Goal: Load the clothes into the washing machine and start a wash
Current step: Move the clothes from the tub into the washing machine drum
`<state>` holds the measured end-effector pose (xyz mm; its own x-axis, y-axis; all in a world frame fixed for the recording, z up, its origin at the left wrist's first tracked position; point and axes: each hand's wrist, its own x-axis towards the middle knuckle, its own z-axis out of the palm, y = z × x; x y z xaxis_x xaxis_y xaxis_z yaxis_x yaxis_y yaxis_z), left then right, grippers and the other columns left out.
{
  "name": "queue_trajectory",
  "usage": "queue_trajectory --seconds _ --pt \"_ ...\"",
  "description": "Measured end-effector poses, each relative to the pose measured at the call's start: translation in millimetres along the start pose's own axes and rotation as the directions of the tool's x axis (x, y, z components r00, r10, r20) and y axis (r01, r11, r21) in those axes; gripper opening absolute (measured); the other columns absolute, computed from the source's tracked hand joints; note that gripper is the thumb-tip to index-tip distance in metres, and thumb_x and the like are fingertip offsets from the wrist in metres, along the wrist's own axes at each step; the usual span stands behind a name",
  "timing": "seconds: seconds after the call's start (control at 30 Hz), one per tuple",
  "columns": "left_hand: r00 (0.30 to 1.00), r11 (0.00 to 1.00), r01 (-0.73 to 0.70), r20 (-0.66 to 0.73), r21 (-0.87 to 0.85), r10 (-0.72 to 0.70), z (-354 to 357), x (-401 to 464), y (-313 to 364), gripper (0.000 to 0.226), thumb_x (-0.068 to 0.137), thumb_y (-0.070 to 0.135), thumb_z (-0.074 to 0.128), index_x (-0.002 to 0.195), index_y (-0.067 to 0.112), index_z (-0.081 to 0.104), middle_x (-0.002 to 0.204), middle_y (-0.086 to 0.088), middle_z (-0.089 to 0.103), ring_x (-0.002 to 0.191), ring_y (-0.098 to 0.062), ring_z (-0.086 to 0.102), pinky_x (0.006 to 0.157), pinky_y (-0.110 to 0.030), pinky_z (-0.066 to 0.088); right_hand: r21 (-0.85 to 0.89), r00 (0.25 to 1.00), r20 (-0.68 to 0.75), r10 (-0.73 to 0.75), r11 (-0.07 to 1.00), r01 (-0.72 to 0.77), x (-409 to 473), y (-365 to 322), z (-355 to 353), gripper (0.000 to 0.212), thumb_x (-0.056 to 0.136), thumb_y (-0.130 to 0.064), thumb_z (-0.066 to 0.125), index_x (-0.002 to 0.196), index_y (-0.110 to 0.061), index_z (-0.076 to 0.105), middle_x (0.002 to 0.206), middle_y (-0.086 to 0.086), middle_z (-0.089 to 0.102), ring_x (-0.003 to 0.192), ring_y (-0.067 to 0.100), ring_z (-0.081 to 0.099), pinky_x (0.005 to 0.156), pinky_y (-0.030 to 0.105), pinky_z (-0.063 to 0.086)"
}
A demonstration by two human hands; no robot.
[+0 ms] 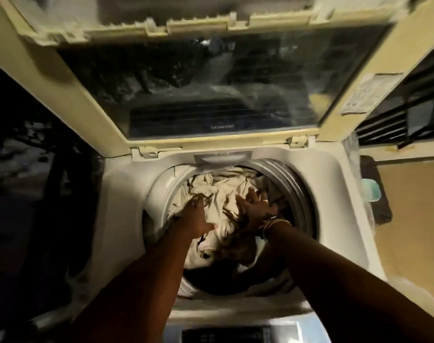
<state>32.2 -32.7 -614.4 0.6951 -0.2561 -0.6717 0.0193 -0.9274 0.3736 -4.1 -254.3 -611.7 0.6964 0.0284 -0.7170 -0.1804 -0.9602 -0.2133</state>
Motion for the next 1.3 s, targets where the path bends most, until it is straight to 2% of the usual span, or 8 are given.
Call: queue_trajectory --seconds 0.13,0.27,0.6,0.7,0.83,0.93,1.13,1.3 --pt "0.986 0.994 -0.106 -0.126 0.003 0.105 -26.4 -64.1 22.2 0.098 0.083 0.052 0.069 0.158 0.027 0.011 0.162 -0.007 0.028 0.148 -0.027 0.029 0.118 -0.044 0.031 -0.051 0.999 -0.049 -0.008 0.999 0.005 -58.2 -16.9 -44.2 0.093 0.085 -0.064 0.061 0.156 -0.045 0.004 0.168 0.003 0.0 0.153 0.036 -0.002 0.116 0.068 0.007" --pt "0.982 0.987 -0.162 -0.101 -0.024 0.158 -38.0 -106.4 29.4 0.091 0.083 0.054 0.068 0.157 0.034 0.018 0.157 -0.006 0.039 0.141 -0.026 0.042 0.113 -0.041 0.039 -0.049 0.997 -0.073 -0.035 0.998 0.032 -108.7 -19.6 -65.8 0.108 0.074 -0.069 0.07 0.157 -0.044 0.005 0.167 0.007 0.013 0.15 0.032 0.024 0.116 0.058 0.028" --pt "0.875 0.937 -0.318 -0.335 0.146 0.349 -30.8 -163.3 166.7 0.08 0.087 0.042 0.069 0.154 0.035 0.026 0.166 -0.006 0.01 0.151 -0.032 0.019 0.114 -0.051 0.036 0.194 0.897 -0.44 -0.04 0.971 0.138 -228.8 23.9 -81.2 0.104 0.076 -0.06 0.073 0.158 -0.035 0.013 0.159 0.0 0.033 0.136 0.032 0.046 0.106 0.051 0.042" --pt "0.844 0.914 -0.383 -0.35 0.135 0.406 -1.0 -180.5 209.6 0.079 0.085 0.041 0.069 0.153 0.035 0.028 0.166 -0.009 0.012 0.149 -0.034 0.023 0.114 -0.051 0.036 0.146 0.83 -0.556 -0.045 0.978 0.151 -271.4 63.0 -77.3 0.104 0.071 -0.074 0.066 0.156 -0.034 0.02 0.152 0.002 0.043 0.133 0.032 0.048 0.102 0.052 0.045" --pt "0.785 0.886 -0.419 -0.412 0.197 0.462 52.2 -205.6 253.8 0.078 0.081 0.067 0.052 0.149 0.033 0.035 0.159 -0.013 0.029 0.144 -0.043 0.029 0.112 -0.056 0.034 0.142 0.755 -0.655 0.004 0.983 0.118 -329.2 157.9 -41.0 0.113 0.058 -0.099 0.044 0.153 -0.04 0.025 0.152 -0.002 0.043 0.136 0.028 0.045 0.104 0.053 0.044" --pt "0.703 0.853 -0.436 -0.483 0.288 0.522 113.8 -240.9 299.7 0.084 0.079 0.079 0.047 0.149 0.036 0.035 0.159 -0.009 0.031 0.149 -0.041 0.021 0.118 -0.059 0.019 0.151 0.749 -0.661 0.046 0.986 0.072 -384.0 240.0 9.4 0.104 0.065 -0.089 0.055 0.152 -0.039 0.028 0.154 0.0 0.041 0.137 0.029 0.043 0.105 0.052 0.044" --pt "0.644 0.656 -0.571 -0.226 0.493 0.73 272.7 -309.5 373.4 0.087 0.078 0.069 0.061 0.152 0.032 0.034 0.164 -0.01 0.022 0.153 -0.037 0.007 0.119 -0.063 0.015 0.199 0.845 -0.507 0.17 0.977 -0.077 -475.2 373.3 143.5 0.115 0.06 -0.093 0.046 0.156 -0.036 0.019 0.159 0.007 0.032 0.142 0.034 0.036 0.11 0.054 0.038" --pt "0.741 0.681 -0.552 -0.093 0.481 0.665 375.0 -325.9 389.9 0.089 0.079 0.06 0.067 0.154 0.03 0.029 0.164 -0.012 0.02 0.153 -0.034 0.01 0.12 -0.055 0.024 0.287 0.885 -0.384 0.264 0.945 -0.157 -507.3 446.9 236.7 0.107 0.07 -0.081 0.059 0.157 -0.033 0.019 0.161 0.007 0.029 0.146 0.033 0.03 0.115 0.051 0.033"
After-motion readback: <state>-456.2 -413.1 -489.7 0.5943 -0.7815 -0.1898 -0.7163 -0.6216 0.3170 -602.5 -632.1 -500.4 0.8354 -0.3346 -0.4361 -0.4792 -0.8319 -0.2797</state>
